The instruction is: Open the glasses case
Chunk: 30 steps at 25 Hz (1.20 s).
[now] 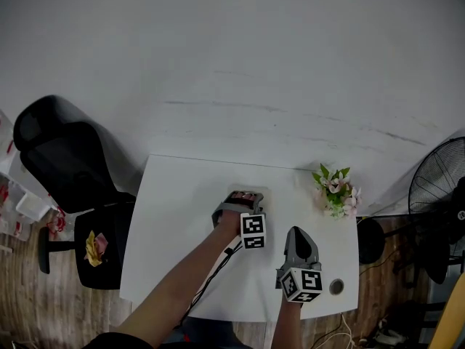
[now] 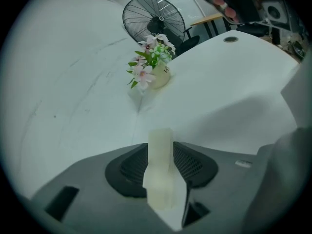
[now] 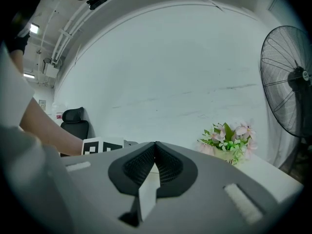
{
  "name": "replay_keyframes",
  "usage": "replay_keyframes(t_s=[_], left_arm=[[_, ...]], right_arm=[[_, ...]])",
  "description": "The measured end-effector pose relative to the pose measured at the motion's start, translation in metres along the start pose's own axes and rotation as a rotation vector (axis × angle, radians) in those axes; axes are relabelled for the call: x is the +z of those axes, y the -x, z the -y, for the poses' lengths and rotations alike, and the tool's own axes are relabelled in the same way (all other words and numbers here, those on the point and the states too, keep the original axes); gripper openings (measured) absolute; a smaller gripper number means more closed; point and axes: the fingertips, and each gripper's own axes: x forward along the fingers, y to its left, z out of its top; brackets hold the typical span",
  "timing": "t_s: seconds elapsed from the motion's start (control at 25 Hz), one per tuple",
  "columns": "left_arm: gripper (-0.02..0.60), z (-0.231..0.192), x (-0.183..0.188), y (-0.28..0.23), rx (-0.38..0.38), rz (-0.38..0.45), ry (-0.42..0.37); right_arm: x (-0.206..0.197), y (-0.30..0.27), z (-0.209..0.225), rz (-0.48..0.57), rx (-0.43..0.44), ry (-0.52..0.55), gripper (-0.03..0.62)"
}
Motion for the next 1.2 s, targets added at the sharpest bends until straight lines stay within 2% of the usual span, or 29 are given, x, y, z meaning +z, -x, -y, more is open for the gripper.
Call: replay_keyframes(t_s=[0.32, 0.96, 1.2], left_arm=[[0.167, 0.009, -0.001, -0.017, -0.016, -0.019, -0.081], [0.138, 0.009, -0.009, -0.033, -0.01, -0.044, -0.111], [0.063, 0.0, -0.009, -0.027, 0.025, -0.029, -0.122]], right_arm=[[-0.006, -0.003, -0.003, -0.01, -0.001, -0.003, 0.012], [-0.017, 0.006, 0.005, -0.031, -0.023, -0.006, 0.012], [-0.017, 0.001, 0.003, -0.033, -0.02, -0.006, 0.012]])
